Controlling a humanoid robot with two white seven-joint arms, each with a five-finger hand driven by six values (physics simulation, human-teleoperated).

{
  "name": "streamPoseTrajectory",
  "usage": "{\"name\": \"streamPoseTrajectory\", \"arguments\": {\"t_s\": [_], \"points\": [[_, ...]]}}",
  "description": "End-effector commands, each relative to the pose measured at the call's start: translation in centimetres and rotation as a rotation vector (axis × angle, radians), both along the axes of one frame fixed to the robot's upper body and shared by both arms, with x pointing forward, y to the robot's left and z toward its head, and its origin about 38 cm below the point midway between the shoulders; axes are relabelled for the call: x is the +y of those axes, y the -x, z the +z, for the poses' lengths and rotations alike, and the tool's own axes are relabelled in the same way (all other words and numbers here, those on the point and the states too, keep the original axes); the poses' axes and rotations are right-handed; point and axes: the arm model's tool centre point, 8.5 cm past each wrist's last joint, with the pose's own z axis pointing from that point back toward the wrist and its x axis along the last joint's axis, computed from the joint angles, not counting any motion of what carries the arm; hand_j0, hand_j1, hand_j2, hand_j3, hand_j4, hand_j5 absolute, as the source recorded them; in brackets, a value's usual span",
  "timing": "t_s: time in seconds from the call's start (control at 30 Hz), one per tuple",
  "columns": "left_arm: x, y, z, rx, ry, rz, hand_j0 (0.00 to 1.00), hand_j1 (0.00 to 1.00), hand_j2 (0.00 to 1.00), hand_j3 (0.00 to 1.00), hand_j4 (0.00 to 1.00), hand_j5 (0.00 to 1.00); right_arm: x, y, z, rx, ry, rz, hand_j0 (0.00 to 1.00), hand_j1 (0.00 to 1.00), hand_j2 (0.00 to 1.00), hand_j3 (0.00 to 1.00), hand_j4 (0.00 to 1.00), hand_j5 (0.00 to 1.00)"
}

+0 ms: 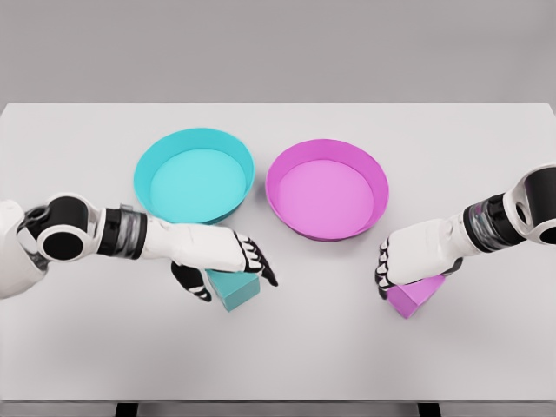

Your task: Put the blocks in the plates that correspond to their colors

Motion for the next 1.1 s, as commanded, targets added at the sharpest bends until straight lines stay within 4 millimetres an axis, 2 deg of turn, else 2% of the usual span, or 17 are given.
{"name": "streamPoseTrajectory", "arguments": {"t_s": [0.0, 0.13, 0.37, 0.5, 0.6, 0.73, 0.93, 1.07], "points": [[0.0, 0.0, 0.0, 0.004, 0.003, 0.002, 0.73, 0.73, 0.73, 0.73, 0.73, 0.73, -0.2, 0.0, -0.2, -0.011, 0.019, 0.016, 0.66, 0.66, 0.66, 0.66, 0.66, 0.66], [0.1, -0.1, 0.3, -0.002, 0.016, 0.013, 0.61, 0.61, 0.61, 0.61, 0.61, 0.61, -0.1, -0.5, 0.9, -0.036, -0.003, 0.006, 0.66, 0.66, 0.66, 0.66, 0.66, 0.66], [0.2, -0.3, 1.1, -0.023, 0.039, 0.016, 0.57, 0.57, 0.57, 0.57, 0.57, 0.57, 0.4, -1.3, 2.6, -0.045, -0.061, -0.015, 0.66, 0.66, 0.66, 0.66, 0.66, 0.66], [0.0, -0.3, 1.6, -0.033, 0.047, 0.001, 0.57, 0.57, 0.57, 0.57, 0.57, 0.57, 0.4, -2.2, 3.7, -0.064, -0.088, -0.038, 0.66, 0.66, 0.66, 0.66, 0.66, 0.66], [-0.4, 0.3, 2.0, -0.041, 0.055, -0.020, 0.57, 0.57, 0.57, 0.57, 0.57, 0.57, 1.9, -3.9, 4.1, -0.081, -0.098, -0.032, 0.66, 0.66, 0.66, 0.66, 0.66, 0.66], [-0.3, 0.1, 3.0, -0.063, 0.071, -0.018, 0.57, 0.57, 0.57, 0.57, 0.57, 0.57, 3.0, -4.3, 5.3, -0.091, -0.121, -0.015, 0.66, 0.66, 0.66, 0.66, 0.66, 0.66], [0.1, -0.4, 4.7, -0.111, 0.103, -0.022, 0.57, 0.57, 0.57, 0.57, 0.57, 0.57, 3.2, -4.8, 6.9, -0.116, -0.160, -0.023, 0.66, 0.66, 0.66, 0.66, 0.66, 0.66], [0.5, -0.8, 5.9, -0.143, 0.124, -0.017, 0.57, 0.57, 0.57, 0.57, 0.57, 0.57, 3.5, -6.5, 7.4, -0.123, -0.171, -0.055, 0.66, 0.66, 0.66, 0.66, 0.66, 0.66]]}}
